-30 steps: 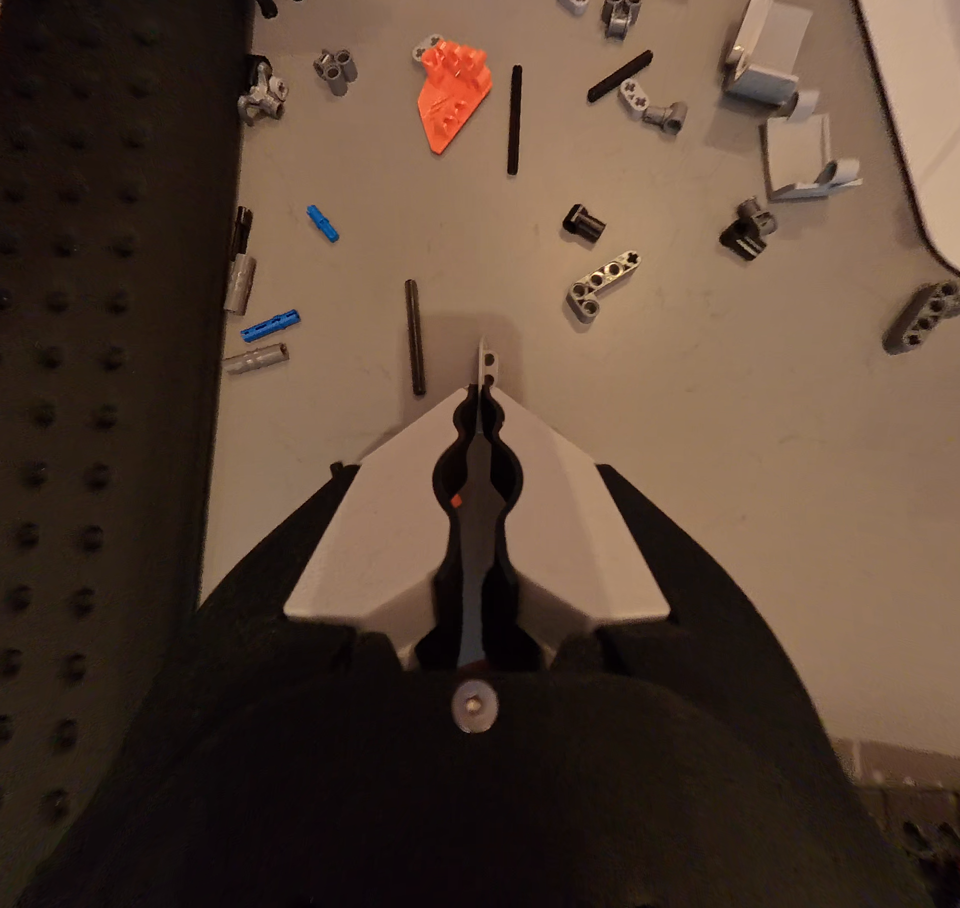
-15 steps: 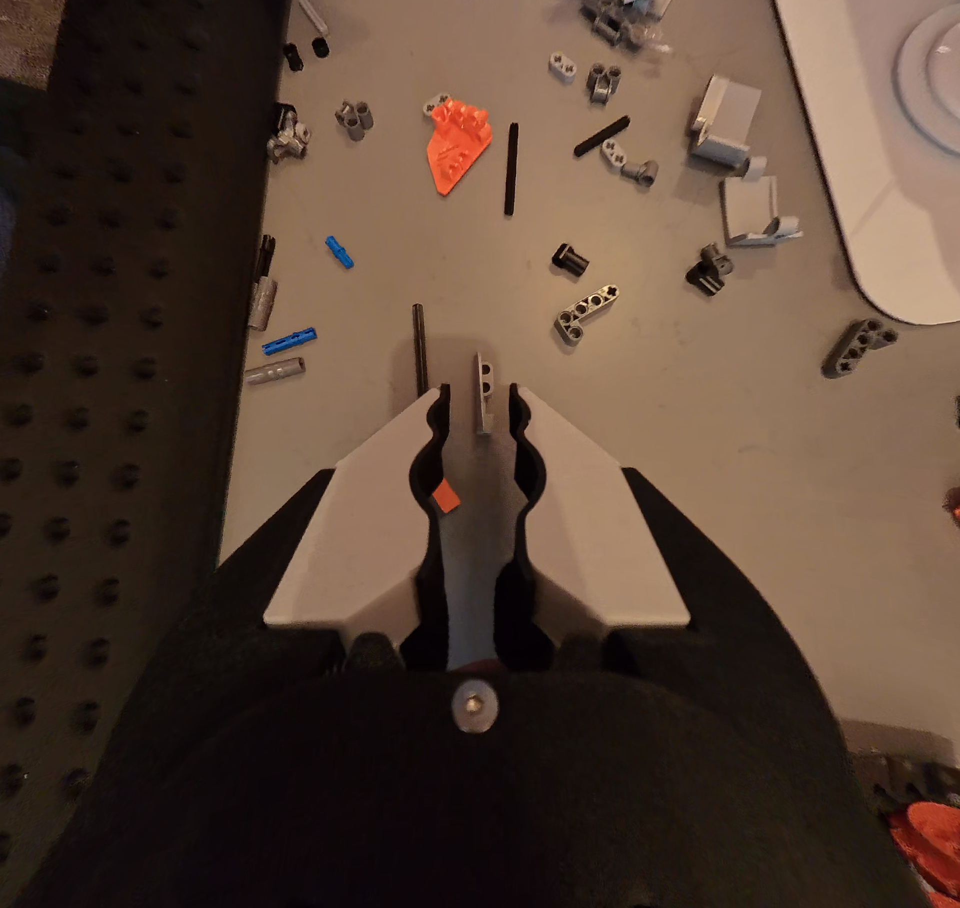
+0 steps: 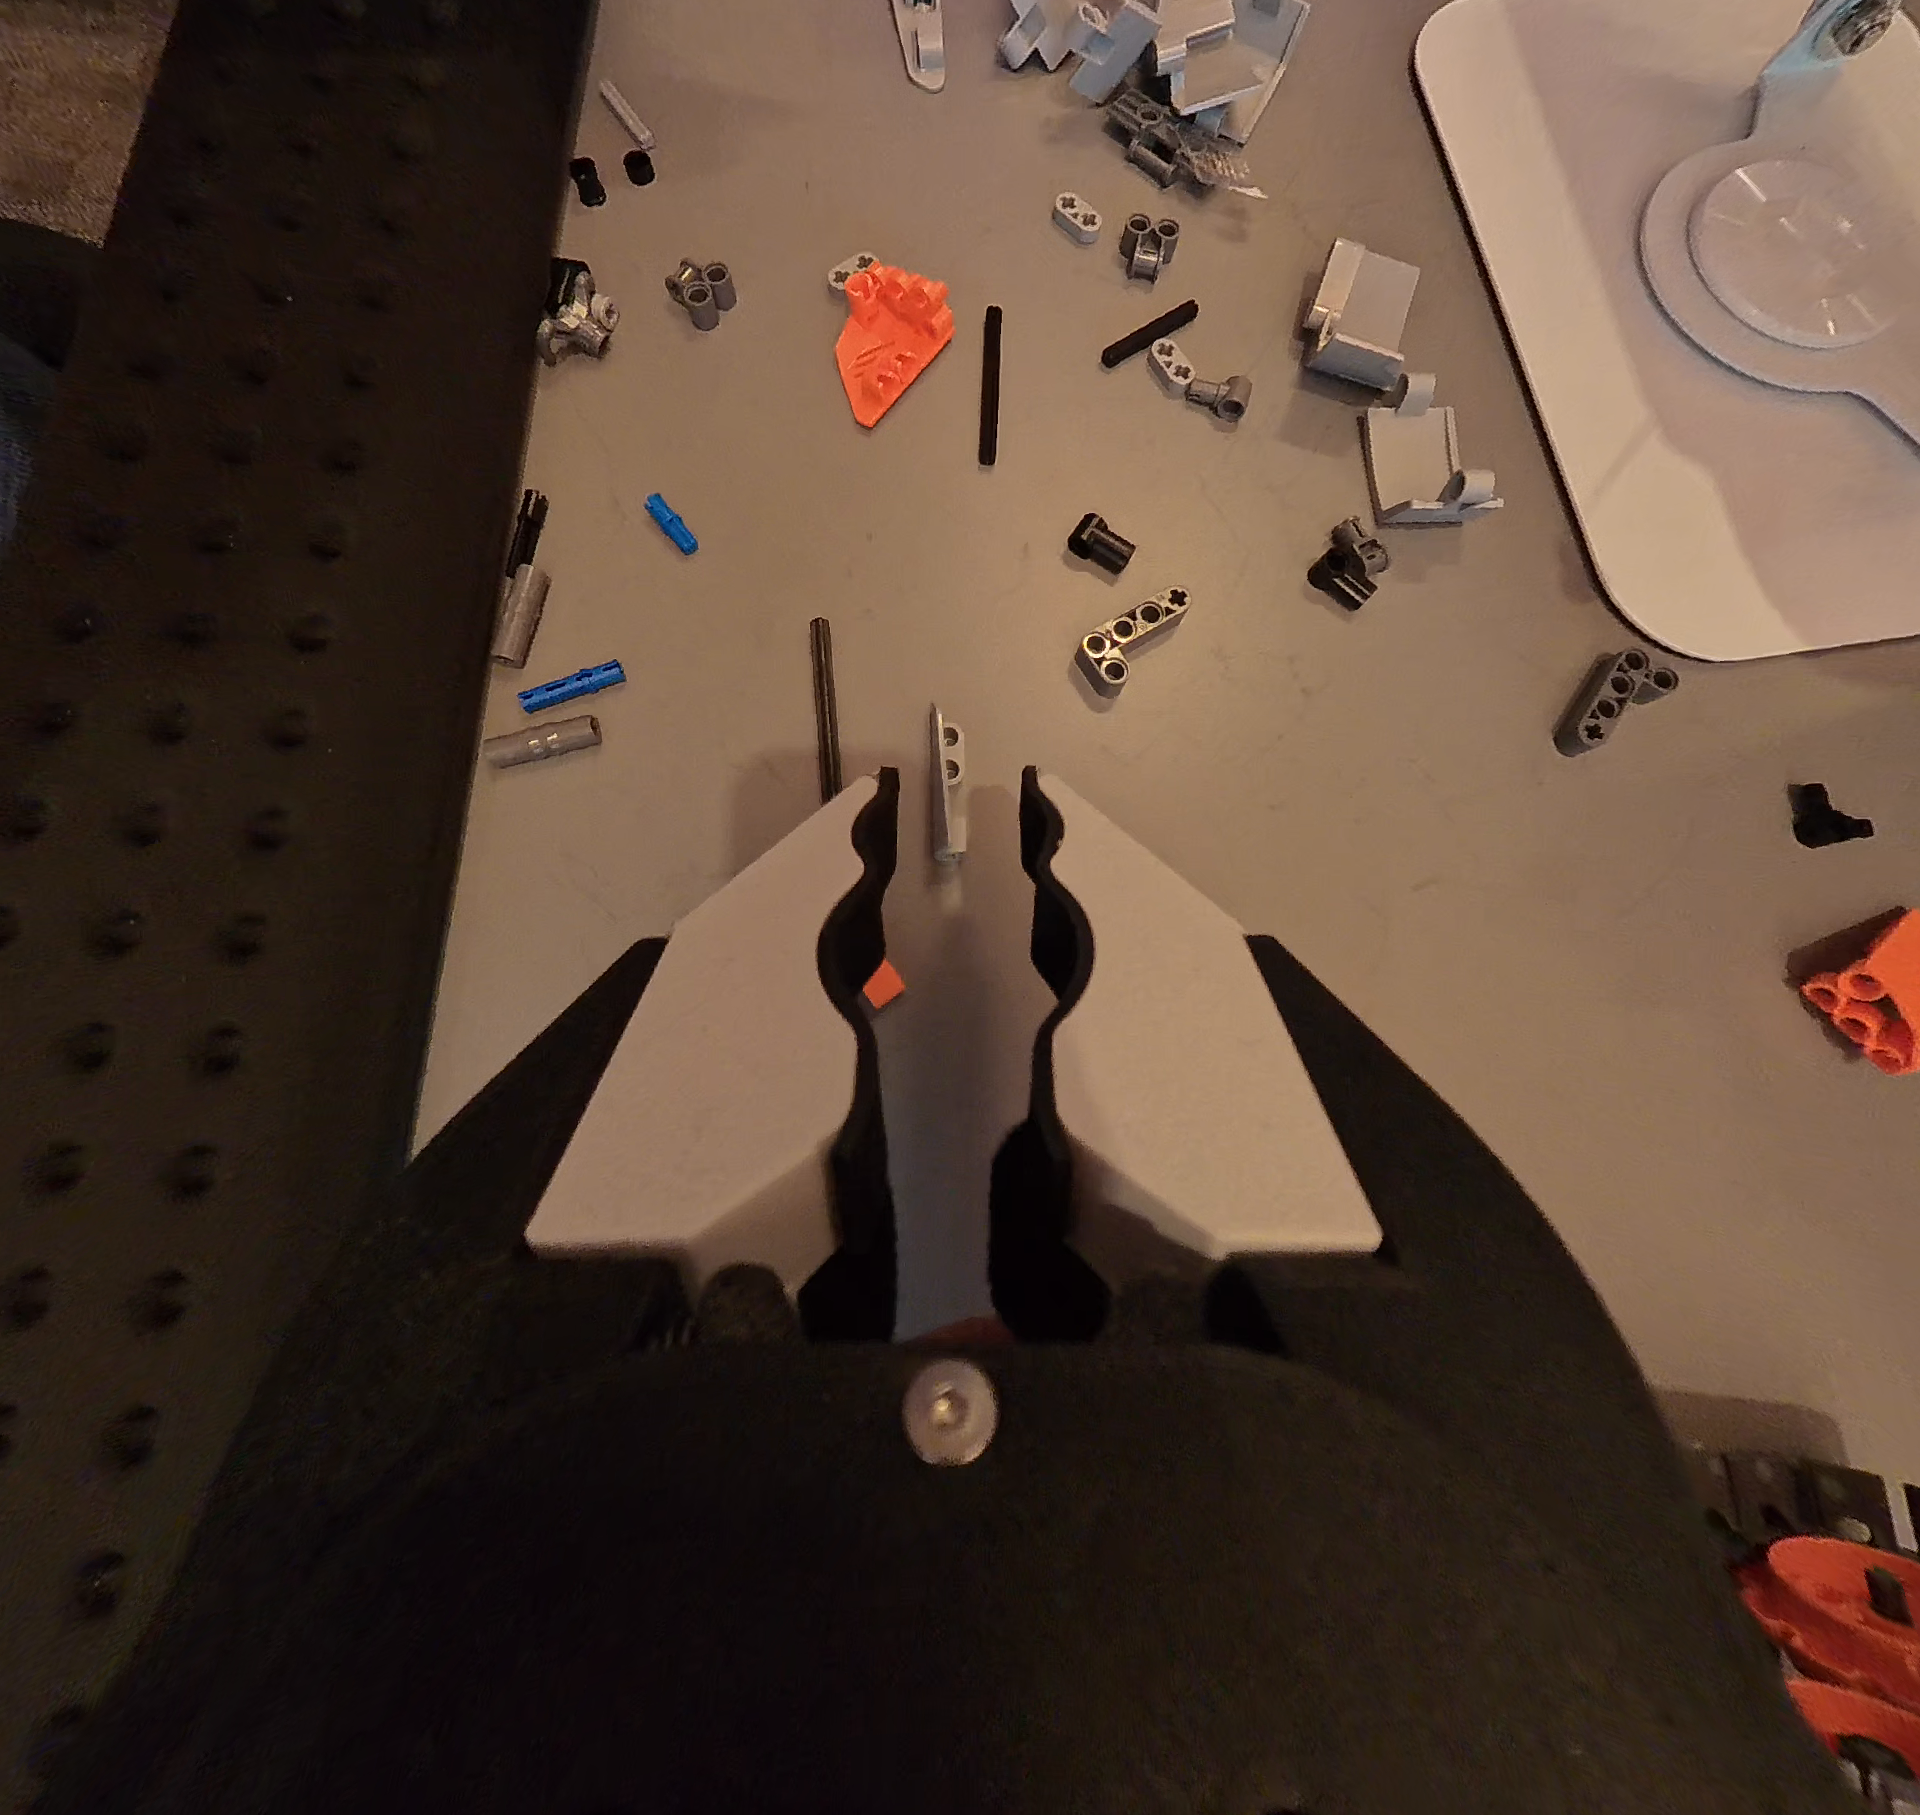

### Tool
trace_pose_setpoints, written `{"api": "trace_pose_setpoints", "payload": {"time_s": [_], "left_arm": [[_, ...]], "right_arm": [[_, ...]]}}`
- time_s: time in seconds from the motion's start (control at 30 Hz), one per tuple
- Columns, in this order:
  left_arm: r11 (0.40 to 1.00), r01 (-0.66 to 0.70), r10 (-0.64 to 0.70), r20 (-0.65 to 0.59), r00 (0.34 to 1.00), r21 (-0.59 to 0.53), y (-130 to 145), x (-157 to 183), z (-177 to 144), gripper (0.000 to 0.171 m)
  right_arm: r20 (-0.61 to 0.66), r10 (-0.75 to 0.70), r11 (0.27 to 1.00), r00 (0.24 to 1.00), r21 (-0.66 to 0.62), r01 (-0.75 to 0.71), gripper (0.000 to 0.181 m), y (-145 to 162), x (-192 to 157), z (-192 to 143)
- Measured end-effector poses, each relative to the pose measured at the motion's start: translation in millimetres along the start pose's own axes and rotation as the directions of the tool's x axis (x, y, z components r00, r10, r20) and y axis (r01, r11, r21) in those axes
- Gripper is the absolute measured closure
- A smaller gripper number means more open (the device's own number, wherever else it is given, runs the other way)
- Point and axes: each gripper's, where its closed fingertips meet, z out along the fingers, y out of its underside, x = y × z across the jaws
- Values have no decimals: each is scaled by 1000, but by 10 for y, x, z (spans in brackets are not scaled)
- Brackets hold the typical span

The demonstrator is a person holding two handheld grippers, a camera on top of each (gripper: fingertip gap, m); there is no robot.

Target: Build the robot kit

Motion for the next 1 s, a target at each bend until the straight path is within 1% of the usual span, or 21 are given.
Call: {"api": "trace_pose_setpoints", "payload": {"time_s": [0.07,0.3,0.5,0.6,0.67,0.83,1.0], "left_arm": [[1000,-7,7,28,1000,-16,32,-82,-31,143],[999,-26,28,40,999,-31,78,-146,-103,144],[998,3,2,81,997,-65,236,-326,-196,144],[996,20,-13,82,997,-83,310,-367,-232,143],[995,22,-14,88,996,-98,359,-395,-246,143],[994,46,-39,71,997,-99,400,-387,-244,142],[989,72,-66,43,997,-130,502,-355,-186,139]], "right_arm": [[-1,-6,1000,1000,10,6,160,-13,-2,-1],[21,-50,998,999,36,50,160,-82,-98,-25],[80,-93,995,993,34,90,160,-93,-261,-13],[122,-122,993,985,18,120,160,-72,-382,23],[129,-139,990,982,4,140,160,-55,-424,47],[108,-143,990,984,16,142,160,-69,-386,9],[78,-126,992,989,31,124,160,-64,-298,-57]]}}
